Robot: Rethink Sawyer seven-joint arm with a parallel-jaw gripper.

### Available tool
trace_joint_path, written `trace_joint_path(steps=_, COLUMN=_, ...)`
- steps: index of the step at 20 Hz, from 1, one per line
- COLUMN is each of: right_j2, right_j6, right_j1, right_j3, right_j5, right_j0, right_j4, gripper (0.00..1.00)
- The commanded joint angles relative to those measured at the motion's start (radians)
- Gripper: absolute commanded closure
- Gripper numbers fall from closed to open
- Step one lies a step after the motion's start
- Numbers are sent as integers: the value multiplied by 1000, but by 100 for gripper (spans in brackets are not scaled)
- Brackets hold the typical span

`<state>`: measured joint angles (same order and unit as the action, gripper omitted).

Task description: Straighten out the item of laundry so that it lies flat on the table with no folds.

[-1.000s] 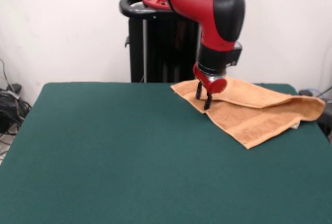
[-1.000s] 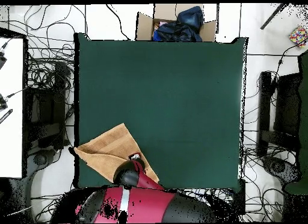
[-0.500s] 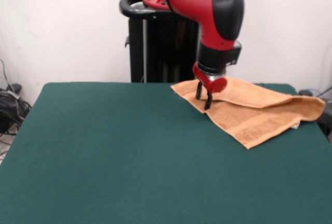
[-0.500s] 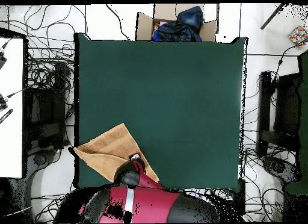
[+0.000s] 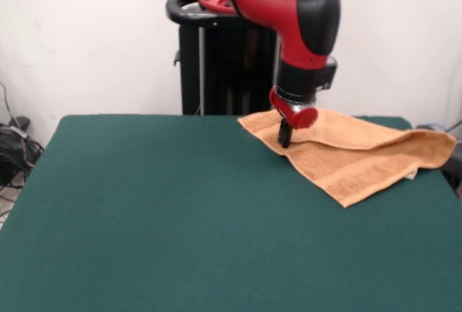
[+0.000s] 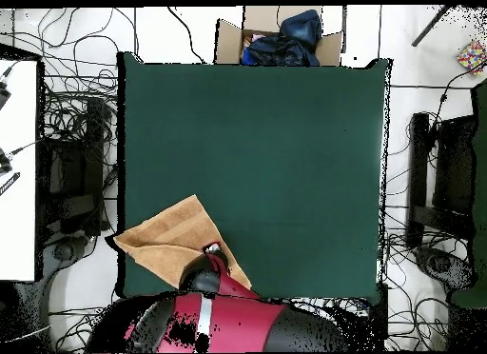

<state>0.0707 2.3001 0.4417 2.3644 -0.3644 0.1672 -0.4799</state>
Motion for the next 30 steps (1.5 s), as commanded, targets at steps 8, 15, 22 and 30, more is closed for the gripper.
trace_joint_path(steps=8, right_j2=122, right_j6=338, right_j1=-27, right_j3=-49, right_j5=-46, right_j0=32, right_j4=-5, gripper=100)
trace_joint_path(steps=15, right_j2=94, right_j6=302, right_j1=-8, right_j3=-48, right_j5=-32, right_j0=5, right_j4=-18, gripper=100)
trace_joint_path(steps=22, right_j2=128, right_j6=334, right_j1=-58, right_j3=-77, right_j5=-83, right_j0=43, right_j4=28, gripper=0)
trace_joint_path(steps=30, right_j2=139, right_j6=332, right_j1=-88, right_j3=-144, right_j5=-69, right_j0=32, right_j4=-29, gripper=0)
